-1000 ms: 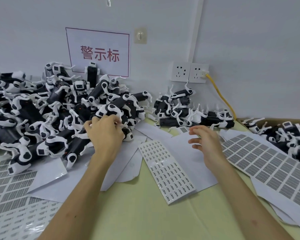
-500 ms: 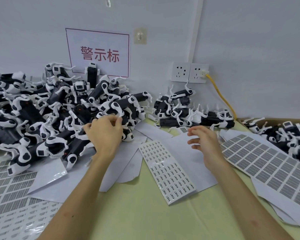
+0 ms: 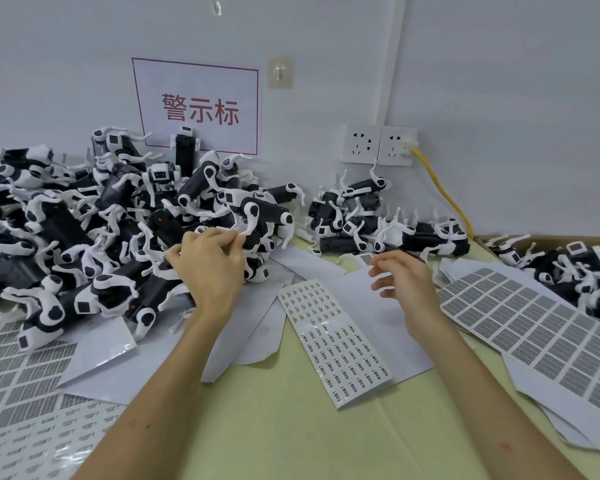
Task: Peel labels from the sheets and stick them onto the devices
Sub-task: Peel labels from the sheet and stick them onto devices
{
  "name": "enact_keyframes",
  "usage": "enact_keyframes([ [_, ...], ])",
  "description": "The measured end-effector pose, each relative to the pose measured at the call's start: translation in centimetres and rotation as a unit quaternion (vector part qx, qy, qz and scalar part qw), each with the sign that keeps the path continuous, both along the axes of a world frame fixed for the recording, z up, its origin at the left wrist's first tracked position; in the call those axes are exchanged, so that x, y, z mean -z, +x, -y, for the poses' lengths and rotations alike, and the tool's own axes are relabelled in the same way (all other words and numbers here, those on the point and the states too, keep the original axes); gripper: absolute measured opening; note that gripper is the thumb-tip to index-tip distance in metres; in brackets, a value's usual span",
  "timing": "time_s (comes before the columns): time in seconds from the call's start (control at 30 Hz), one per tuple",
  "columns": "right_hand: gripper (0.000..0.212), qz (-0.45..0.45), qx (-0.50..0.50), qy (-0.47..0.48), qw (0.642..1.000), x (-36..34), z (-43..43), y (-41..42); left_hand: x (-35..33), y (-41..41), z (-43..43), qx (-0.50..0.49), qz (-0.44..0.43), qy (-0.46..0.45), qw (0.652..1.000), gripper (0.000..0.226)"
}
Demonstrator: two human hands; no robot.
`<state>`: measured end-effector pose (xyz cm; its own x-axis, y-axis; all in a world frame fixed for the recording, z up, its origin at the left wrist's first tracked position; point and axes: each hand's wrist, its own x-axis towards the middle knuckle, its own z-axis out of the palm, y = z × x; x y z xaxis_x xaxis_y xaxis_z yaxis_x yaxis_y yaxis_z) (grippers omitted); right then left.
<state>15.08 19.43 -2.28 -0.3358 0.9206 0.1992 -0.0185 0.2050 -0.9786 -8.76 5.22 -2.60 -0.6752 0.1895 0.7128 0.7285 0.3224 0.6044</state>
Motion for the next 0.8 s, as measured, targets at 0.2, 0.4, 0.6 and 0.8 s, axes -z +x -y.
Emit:
enact_keyframes([
  [0.2, 0.024, 0.012, -0.005, 0.013, 1.0, 0.0, 0.1, 0.0, 0.5, -0.2, -0.1, -0.036, -0.038, -0.03, 0.998, 0.018],
  [0.4, 0.023, 0.019, -0.013, 0.019, 1.0, 0.1, 0.4, -0.1, 0.0, -1.3, -0.2, -0.081, 0.022, -0.01, 0.996, 0.023],
  [0.6, 0.022, 0.026, -0.016, 0.025, 0.999, 0.0, 0.5, -0.3, -0.9, -1.5, 0.1, -0.089, 0.074, 0.078, 0.99, 0.023],
  [0.8, 0.022, 0.029, -0.019, 0.028, 0.999, 0.0, 0.7, -0.3, -0.7, -1.3, 0.3, -0.032, 0.056, 0.106, 0.992, 0.017],
])
